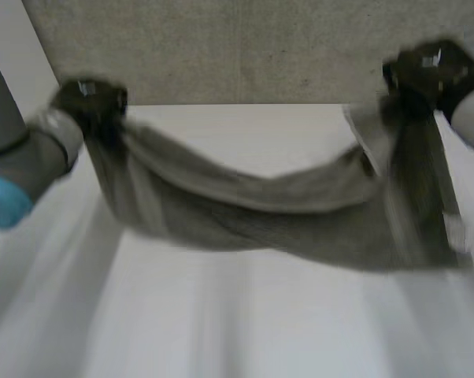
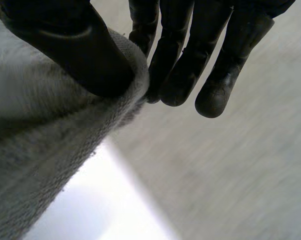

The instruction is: Fold the towel.

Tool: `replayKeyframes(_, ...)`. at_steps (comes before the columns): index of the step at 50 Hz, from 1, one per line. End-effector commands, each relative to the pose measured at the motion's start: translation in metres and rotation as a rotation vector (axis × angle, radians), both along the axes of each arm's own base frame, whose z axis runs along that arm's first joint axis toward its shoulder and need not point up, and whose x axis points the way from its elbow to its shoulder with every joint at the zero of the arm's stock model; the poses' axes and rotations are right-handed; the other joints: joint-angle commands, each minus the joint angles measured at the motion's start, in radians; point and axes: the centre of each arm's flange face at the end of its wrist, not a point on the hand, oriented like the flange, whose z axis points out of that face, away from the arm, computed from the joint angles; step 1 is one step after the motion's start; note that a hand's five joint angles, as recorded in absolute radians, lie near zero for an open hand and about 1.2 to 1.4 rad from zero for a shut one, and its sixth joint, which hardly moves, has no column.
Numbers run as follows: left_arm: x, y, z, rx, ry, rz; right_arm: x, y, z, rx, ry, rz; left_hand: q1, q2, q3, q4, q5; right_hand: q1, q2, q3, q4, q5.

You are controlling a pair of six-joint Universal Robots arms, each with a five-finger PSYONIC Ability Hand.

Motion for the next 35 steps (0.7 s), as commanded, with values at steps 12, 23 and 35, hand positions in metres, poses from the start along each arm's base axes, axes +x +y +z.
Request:
replayKeyframes(12, 0.007, 0.020, 0.031, -0.072, 0.388, -0.025, 0.002, 0.018, 0.009, -0.060, -0.330, 0.182, -0.023, -0.089, -0.148, -0.108, -0.258, 0.077, 0.083, 0.071, 0.062, 0.062)
replayKeyframes(23, 0.025, 0.067, -0.101, 0.268, 0.108, 0.032, -0.023, 0.019, -0.089, 0.225, -0.130, 0.140, -0.023, -0.089, -0.148, -0.108, -0.258, 0.077, 0.083, 0.071, 0.062, 0.062)
replayKeyframes(35, 0.030, 0.075, -0.137, 0.271, 0.005, 0.029, -0.049, 0.021, -0.163, 0.359, 0.076, 0.078, -0.023, -0.089, -0.148, -0.108, -0.258, -0.228, -0.222, -0.235, -0.243, -0.243)
